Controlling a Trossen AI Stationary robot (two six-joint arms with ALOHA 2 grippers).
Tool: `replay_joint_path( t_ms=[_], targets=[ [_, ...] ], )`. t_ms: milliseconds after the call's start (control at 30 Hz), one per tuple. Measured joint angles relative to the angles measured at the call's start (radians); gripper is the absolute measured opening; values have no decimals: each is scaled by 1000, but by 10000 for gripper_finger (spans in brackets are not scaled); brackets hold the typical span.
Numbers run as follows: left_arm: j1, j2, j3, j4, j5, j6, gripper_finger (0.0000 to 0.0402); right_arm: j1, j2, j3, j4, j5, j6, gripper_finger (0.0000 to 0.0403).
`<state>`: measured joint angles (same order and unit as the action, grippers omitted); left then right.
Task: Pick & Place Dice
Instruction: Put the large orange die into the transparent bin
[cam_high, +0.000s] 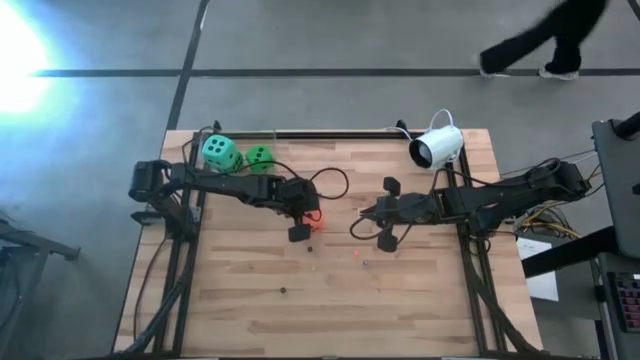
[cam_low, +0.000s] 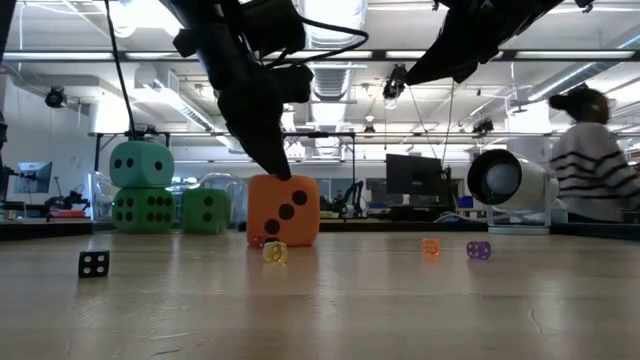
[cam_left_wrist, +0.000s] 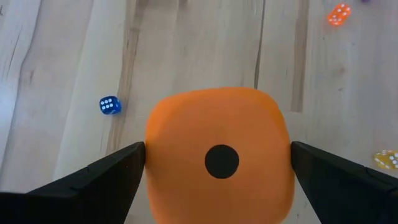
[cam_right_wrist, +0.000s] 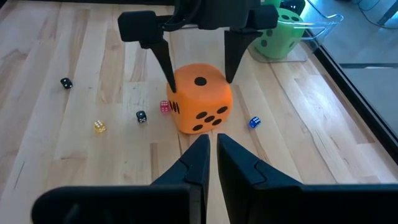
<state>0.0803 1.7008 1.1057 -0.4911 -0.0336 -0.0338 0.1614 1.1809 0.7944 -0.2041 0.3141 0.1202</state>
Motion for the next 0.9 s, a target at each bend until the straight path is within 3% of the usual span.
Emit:
replay_joint_path(
  t_ms=[900],
  targets=[
    [2, 3, -22, 7, -3, -53, 399, 0, 0, 0, 0, 0, -1, 27]
  ],
)
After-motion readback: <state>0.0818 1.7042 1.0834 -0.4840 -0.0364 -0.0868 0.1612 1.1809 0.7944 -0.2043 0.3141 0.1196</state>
